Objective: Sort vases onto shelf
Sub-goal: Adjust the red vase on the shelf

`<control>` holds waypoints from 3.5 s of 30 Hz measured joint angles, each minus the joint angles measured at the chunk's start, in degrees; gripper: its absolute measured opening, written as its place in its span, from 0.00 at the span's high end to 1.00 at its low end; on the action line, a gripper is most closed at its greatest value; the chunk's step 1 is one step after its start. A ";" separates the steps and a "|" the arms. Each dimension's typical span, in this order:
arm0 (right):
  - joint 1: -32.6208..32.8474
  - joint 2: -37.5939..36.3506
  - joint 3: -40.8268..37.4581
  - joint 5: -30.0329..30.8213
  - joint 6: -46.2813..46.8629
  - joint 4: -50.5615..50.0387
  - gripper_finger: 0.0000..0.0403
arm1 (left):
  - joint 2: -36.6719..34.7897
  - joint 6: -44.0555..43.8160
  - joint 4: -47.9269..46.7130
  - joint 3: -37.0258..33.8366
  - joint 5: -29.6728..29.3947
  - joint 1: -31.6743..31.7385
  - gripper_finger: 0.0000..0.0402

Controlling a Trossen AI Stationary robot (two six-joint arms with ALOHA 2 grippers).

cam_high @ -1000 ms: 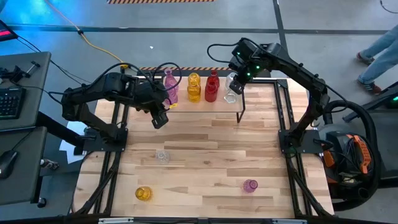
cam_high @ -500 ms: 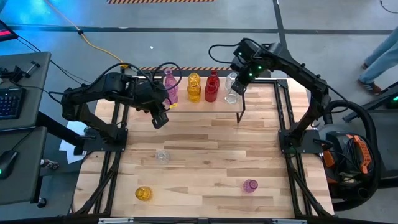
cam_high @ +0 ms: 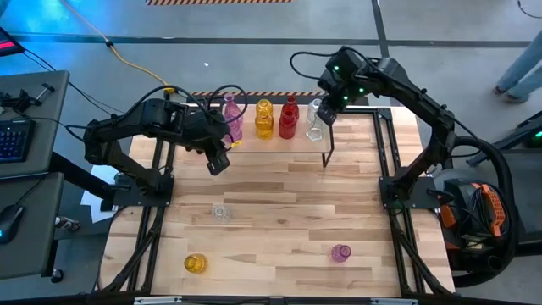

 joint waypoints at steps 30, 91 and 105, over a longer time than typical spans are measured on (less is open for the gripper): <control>4.70 6.04 -0.09 -3.26 -6.64 17.33 0.83 | 0.00 -2.10 1.17 0.00 -0.62 0.00 0.81; 5.27 8.92 -0.07 -1.21 -8.02 13.97 0.83 | 0.00 -2.60 1.31 0.00 -0.62 0.00 0.81; 5.25 8.63 -0.02 -0.80 -6.69 12.02 0.83 | 0.00 -3.05 1.33 0.00 -0.63 0.00 0.81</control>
